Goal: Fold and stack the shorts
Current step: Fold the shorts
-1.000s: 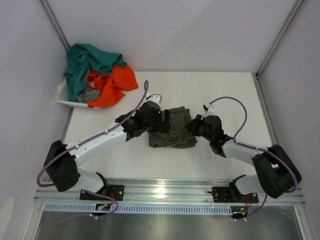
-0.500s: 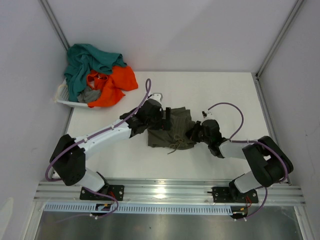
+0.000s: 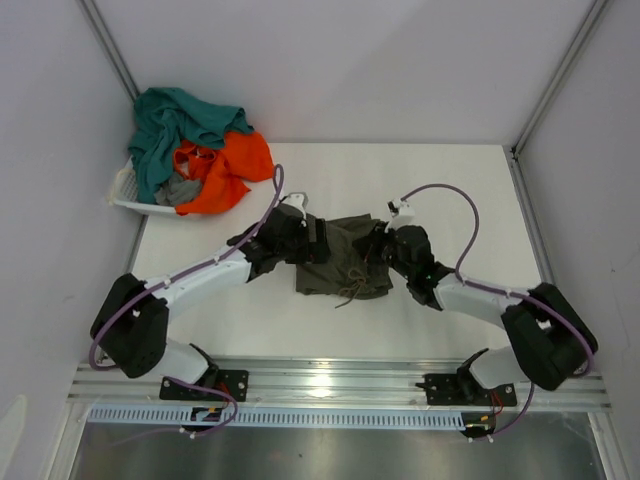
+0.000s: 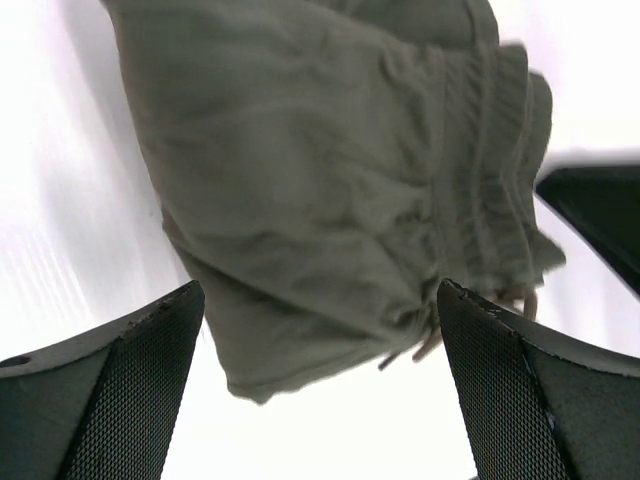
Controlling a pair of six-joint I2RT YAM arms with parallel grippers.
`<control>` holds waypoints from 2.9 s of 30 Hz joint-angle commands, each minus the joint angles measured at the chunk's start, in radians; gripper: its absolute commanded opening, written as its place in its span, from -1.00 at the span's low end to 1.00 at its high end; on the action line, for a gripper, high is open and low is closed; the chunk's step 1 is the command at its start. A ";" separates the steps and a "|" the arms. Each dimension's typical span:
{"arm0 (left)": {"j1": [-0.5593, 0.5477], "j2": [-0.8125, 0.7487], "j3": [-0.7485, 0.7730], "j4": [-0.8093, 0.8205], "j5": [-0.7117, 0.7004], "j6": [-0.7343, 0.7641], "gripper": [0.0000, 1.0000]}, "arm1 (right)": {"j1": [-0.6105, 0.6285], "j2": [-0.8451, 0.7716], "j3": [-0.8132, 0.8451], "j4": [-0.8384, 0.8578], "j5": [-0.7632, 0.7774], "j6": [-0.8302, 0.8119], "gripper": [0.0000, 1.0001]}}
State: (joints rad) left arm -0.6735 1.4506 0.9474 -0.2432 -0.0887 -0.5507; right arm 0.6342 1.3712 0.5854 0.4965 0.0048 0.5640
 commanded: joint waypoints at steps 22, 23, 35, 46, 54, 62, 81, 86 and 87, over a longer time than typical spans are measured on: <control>-0.038 -0.188 -0.343 0.277 -0.054 -0.017 0.93 | -0.119 0.319 0.233 0.044 -0.217 0.032 -0.23; -0.044 -0.215 -0.369 0.294 -0.068 -0.015 0.93 | -0.101 0.313 0.267 -0.001 -0.213 -0.005 -0.20; -0.080 -0.383 -0.593 0.341 -0.279 -0.091 0.52 | 0.064 0.560 0.838 -0.516 -0.025 -0.299 0.22; -0.080 -0.366 -0.688 0.561 -0.249 0.009 0.65 | 0.130 0.755 1.065 -0.651 0.198 -0.363 0.27; -0.080 -0.289 -0.702 0.740 -0.141 0.139 0.52 | 0.131 0.813 1.117 -0.650 0.210 -0.366 0.19; -0.081 -0.200 -0.706 0.881 -0.112 0.210 0.45 | 0.133 0.816 1.123 -0.633 0.195 -0.383 0.17; -0.130 0.017 -0.650 1.053 -0.158 0.305 -0.84 | 0.134 0.848 1.173 -0.645 0.181 -0.397 -0.77; -0.185 0.039 -0.648 1.105 -0.233 0.343 -0.99 | 0.130 0.859 1.183 -0.636 0.185 -0.389 -1.00; -0.196 0.040 -0.657 1.116 -0.244 0.348 -0.99 | 0.125 0.861 1.186 -0.630 0.187 -0.386 -1.00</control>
State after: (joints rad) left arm -0.8333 1.4830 0.2764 0.7616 -0.2771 -0.2413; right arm 0.7639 2.2154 1.7210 -0.1650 0.1772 0.1818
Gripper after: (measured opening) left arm 0.019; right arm 0.026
